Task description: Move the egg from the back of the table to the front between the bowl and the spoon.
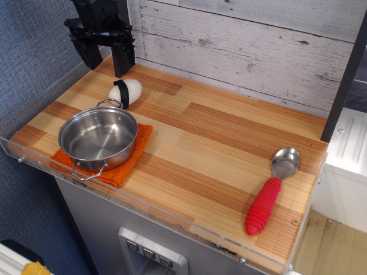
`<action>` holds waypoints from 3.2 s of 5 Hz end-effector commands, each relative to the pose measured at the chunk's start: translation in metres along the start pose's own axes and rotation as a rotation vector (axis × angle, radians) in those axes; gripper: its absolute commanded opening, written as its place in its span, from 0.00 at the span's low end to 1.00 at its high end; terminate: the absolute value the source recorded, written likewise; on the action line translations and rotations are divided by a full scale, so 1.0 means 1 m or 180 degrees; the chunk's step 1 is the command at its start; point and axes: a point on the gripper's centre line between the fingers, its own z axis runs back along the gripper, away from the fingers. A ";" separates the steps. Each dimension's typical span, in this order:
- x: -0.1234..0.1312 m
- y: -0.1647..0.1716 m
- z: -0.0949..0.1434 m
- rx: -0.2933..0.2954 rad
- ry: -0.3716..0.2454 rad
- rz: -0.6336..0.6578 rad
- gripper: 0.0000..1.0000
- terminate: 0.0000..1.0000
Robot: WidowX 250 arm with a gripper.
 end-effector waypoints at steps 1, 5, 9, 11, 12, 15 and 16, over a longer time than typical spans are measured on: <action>0.002 0.009 -0.016 0.0218 -0.0261 0.0272 1.00 0.00; 0.001 0.011 -0.043 0.0166 -0.0322 0.0566 0.00 0.00; -0.056 -0.016 0.104 0.0029 -0.1378 0.0686 0.00 0.00; -0.077 -0.106 0.083 -0.0414 -0.0450 0.0267 0.00 0.00; -0.086 -0.153 0.052 -0.0447 -0.0080 -0.0007 0.00 0.00; -0.108 -0.190 -0.005 -0.0232 -0.0210 0.0045 0.00 0.00; -0.113 -0.193 -0.003 -0.0146 -0.0323 0.0063 0.00 0.00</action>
